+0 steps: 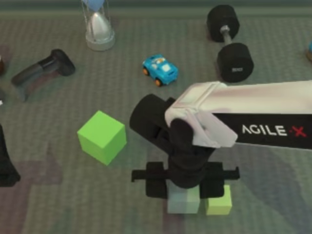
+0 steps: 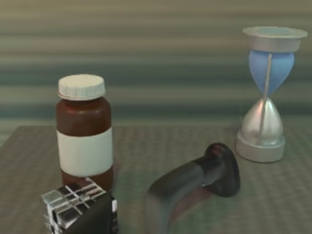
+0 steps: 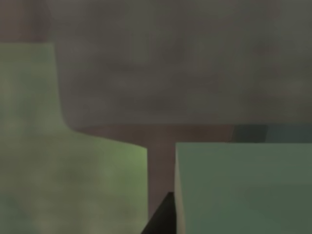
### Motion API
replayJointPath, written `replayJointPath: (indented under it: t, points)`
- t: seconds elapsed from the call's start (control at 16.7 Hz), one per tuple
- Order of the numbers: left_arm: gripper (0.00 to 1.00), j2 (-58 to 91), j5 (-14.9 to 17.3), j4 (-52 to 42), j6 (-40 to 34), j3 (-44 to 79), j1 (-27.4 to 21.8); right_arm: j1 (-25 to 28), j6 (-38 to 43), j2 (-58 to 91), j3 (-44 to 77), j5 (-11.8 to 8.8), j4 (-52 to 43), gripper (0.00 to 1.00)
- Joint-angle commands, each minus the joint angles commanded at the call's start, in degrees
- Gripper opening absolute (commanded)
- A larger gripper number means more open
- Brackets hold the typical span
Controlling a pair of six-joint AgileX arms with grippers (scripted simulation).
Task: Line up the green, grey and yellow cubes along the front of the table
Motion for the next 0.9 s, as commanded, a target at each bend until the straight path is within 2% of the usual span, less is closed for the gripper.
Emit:
replayJointPath:
  t: [0.66, 0.9]
  points:
    - [1.00, 0.00, 0.00, 0.00, 0.00, 0.00, 0.00, 0.00, 0.00, 0.00, 0.00, 0.00, 0.00, 0.98]
    - [1.00, 0.00, 0.00, 0.00, 0.00, 0.00, 0.00, 0.00, 0.00, 0.00, 0.00, 0.00, 0.00, 1.00]
